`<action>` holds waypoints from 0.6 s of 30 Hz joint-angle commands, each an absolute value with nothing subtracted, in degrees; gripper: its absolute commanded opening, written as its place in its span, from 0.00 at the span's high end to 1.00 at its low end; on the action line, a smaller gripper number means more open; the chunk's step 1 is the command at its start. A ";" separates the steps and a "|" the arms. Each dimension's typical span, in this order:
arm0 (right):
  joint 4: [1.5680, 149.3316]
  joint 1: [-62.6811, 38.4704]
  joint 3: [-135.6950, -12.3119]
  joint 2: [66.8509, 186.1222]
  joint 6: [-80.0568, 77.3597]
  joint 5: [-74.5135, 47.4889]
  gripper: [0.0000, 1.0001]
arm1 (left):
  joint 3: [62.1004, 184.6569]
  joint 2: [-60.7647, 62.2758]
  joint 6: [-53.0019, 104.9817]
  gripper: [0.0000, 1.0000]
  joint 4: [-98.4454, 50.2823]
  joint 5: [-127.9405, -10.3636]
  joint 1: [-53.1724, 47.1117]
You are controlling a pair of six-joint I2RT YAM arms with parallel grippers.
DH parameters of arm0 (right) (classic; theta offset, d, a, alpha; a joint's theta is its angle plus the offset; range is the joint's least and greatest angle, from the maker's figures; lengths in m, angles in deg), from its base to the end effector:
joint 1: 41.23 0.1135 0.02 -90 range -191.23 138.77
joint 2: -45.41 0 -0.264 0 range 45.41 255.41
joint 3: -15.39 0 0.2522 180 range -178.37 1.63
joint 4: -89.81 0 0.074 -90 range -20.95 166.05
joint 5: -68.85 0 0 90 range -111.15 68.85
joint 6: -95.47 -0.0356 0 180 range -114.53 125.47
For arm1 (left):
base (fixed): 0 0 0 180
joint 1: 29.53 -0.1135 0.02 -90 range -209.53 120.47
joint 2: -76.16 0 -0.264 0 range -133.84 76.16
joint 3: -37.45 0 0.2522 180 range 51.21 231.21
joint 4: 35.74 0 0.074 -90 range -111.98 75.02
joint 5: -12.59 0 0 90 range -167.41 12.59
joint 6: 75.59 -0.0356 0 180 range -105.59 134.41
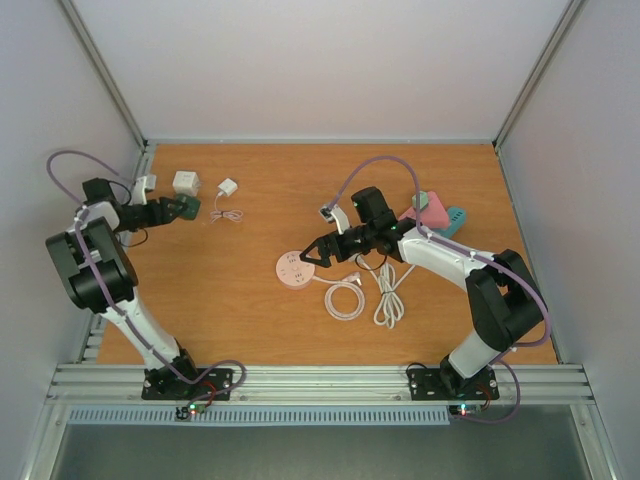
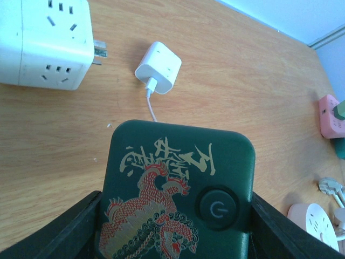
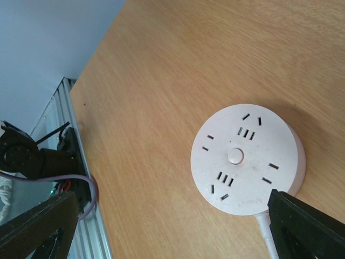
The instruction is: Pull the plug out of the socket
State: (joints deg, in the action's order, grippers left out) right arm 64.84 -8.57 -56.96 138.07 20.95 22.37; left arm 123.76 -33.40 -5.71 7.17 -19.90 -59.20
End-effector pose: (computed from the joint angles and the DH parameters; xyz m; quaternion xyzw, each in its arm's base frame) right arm 0.2722 0.2036 0.2188 -0.4791 0.7267 0.3918 0.2981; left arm 0.3431 0.1609 0.1775 0.0276 0.8631 -0.3507 0.3624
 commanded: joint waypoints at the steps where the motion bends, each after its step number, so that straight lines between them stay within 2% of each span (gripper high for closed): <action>1: 64.54 -8.77 -56.29 137.44 22.97 21.15 0.03 | 126.11 -35.85 -1.65 0.69 2.28 -16.30 -59.43; 13: 64.19 -8.80 -56.20 138.22 23.31 20.90 0.02 | 128.48 -42.33 1.35 0.65 0.31 -15.28 -59.45; 15: 64.14 -8.73 -56.29 138.38 23.31 21.02 0.02 | 128.90 -43.15 1.27 0.62 0.73 -15.34 -59.48; 18: 63.92 -8.75 -56.49 138.65 23.38 20.97 0.02 | 129.04 -43.48 0.33 0.49 1.18 -16.67 -59.50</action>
